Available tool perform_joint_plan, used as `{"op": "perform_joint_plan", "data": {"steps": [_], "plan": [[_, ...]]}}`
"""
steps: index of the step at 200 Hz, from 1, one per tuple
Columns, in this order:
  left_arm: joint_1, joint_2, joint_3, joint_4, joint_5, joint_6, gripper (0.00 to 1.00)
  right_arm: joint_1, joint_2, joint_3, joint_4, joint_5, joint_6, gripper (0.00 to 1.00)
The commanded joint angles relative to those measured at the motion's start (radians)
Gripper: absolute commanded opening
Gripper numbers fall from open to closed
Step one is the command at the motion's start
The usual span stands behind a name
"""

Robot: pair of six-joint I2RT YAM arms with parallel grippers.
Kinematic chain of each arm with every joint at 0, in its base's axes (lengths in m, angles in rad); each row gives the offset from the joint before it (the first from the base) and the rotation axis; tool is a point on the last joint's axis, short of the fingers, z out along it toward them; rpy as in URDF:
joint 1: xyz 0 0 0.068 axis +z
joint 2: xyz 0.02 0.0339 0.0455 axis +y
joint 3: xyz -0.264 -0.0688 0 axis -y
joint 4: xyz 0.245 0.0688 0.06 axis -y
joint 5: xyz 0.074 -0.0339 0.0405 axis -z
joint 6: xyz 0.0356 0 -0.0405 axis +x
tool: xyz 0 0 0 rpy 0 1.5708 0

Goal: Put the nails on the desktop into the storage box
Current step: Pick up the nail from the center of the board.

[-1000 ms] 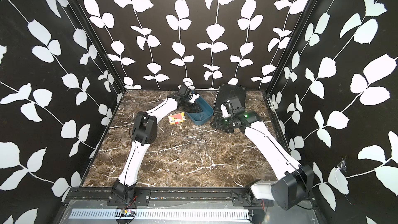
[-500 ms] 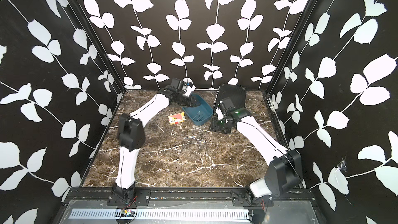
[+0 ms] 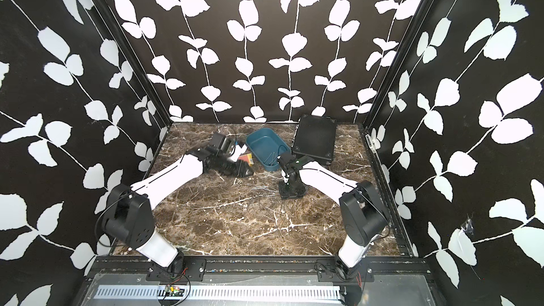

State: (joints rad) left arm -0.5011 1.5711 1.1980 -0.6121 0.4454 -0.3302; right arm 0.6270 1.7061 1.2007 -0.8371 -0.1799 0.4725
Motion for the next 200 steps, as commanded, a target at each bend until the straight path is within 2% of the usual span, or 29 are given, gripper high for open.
{"op": "perform_joint_plan", "data": {"steps": [1, 49, 121, 200], "plan": [[0.006, -0.109, -0.055, -0.033, -0.040, -0.006, 0.55, 0.020, 0.032, -0.012, 0.020, 0.057, 0.013, 0.44], [0.005, -0.181, -0.133, -0.055, -0.059, -0.011, 0.56, 0.054, 0.058, -0.034, -0.020, 0.125, -0.046, 0.37], [0.006, -0.142, -0.131, 0.003, -0.028, -0.047, 0.56, 0.074, 0.009, -0.132, -0.025, 0.159, -0.064, 0.35], [0.006, -0.136, -0.120, -0.026, -0.028, -0.034, 0.56, 0.127, 0.081, -0.099, 0.016, 0.159, -0.054, 0.34]]}}
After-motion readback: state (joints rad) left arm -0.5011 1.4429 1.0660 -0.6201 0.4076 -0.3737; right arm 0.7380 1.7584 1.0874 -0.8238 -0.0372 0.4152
